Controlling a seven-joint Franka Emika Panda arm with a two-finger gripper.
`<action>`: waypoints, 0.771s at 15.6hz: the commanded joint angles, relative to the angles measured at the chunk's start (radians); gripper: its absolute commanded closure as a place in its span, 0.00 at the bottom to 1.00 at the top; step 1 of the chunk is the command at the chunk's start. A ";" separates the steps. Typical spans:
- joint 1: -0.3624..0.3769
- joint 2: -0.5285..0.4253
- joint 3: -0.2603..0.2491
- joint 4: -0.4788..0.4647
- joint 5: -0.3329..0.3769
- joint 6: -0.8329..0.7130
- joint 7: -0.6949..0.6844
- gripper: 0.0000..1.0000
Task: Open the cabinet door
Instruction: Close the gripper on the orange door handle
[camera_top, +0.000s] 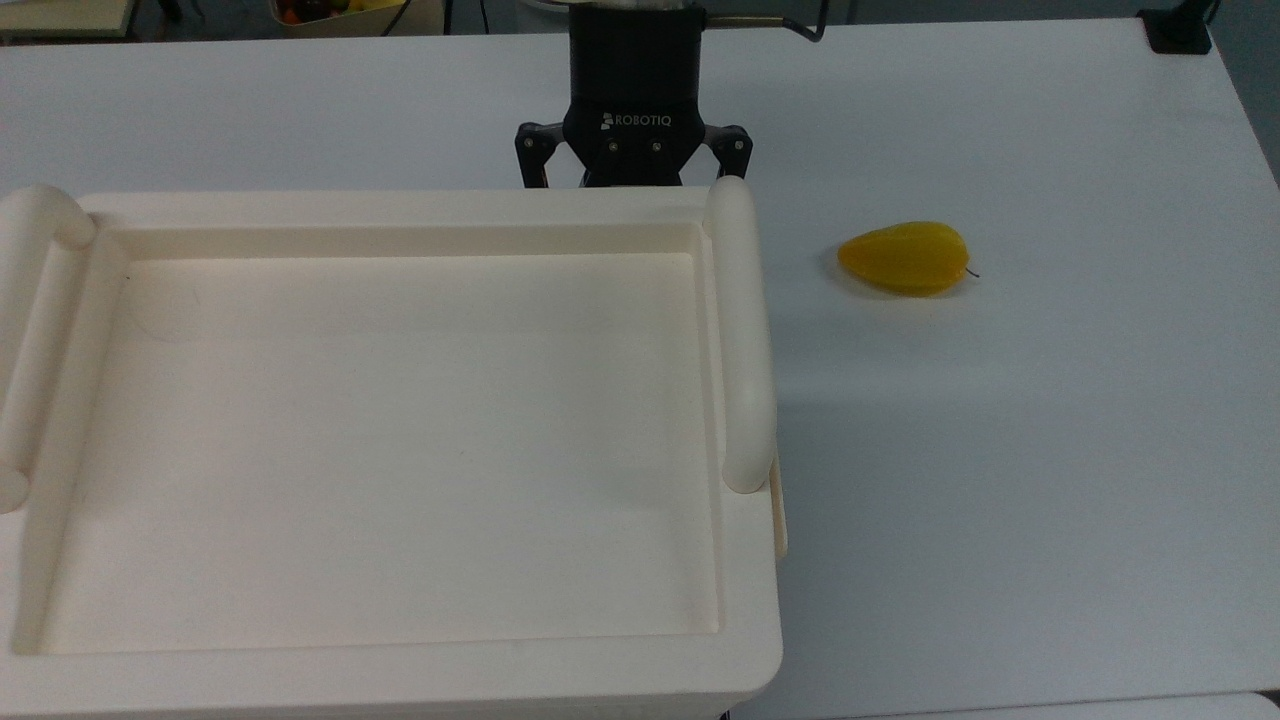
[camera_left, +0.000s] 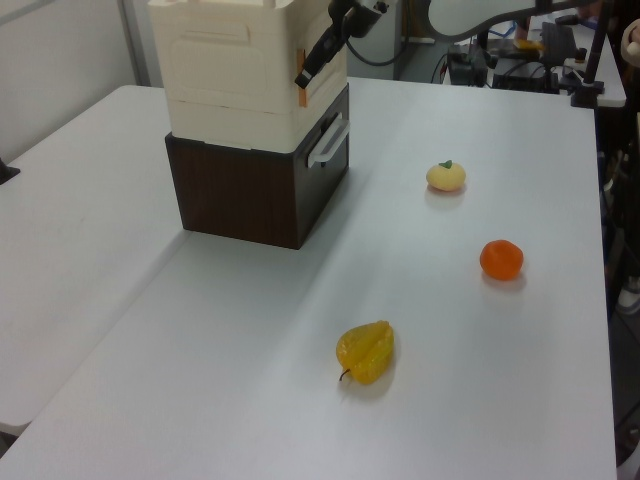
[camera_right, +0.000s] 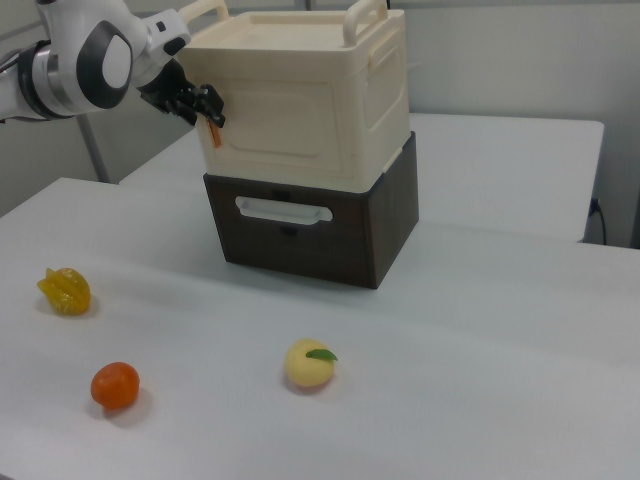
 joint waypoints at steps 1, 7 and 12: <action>0.014 0.012 -0.007 0.016 -0.024 0.013 0.027 0.47; 0.014 0.010 -0.007 0.013 -0.022 0.011 0.028 0.71; 0.014 0.006 -0.007 0.003 -0.022 0.004 0.028 0.85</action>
